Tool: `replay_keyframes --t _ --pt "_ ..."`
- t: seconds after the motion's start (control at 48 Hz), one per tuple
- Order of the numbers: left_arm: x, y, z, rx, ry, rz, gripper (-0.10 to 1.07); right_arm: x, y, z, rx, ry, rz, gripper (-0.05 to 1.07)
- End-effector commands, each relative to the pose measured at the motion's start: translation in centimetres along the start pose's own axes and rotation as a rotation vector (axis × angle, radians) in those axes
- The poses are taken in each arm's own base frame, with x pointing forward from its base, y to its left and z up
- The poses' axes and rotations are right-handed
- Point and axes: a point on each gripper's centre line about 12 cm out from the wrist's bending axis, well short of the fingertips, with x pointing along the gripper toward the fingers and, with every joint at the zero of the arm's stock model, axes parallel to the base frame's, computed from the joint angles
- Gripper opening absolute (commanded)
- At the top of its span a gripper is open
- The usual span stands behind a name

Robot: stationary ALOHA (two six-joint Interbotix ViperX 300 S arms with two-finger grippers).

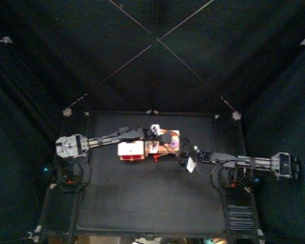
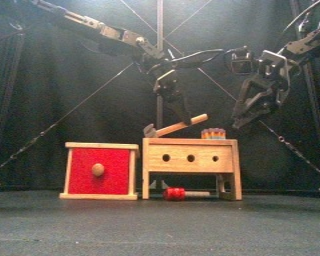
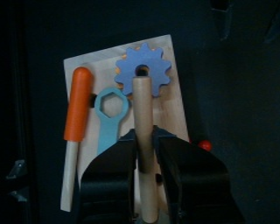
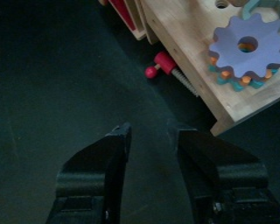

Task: Place hammer on top of bench

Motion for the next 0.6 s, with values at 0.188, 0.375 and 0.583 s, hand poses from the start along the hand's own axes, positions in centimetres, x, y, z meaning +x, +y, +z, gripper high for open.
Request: replay_keyframes --t 0.188,0.375,0.583 --pt "-1.7 0.8 1.5 -0.002 -0.054 0.029 0.78 -0.2 0.2 0.6 0.002 -0.023 0.008 0.77" --pt "-2.3 1.1 1.9 -0.002 -0.085 0.050 0.80 -0.2 0.3 0.7 0.000 -0.026 0.009 0.77" --pt "-4.4 1.6 3.0 -0.004 -0.167 0.092 0.80 -0.2 0.3 0.8 0.000 -0.029 0.010 0.77"
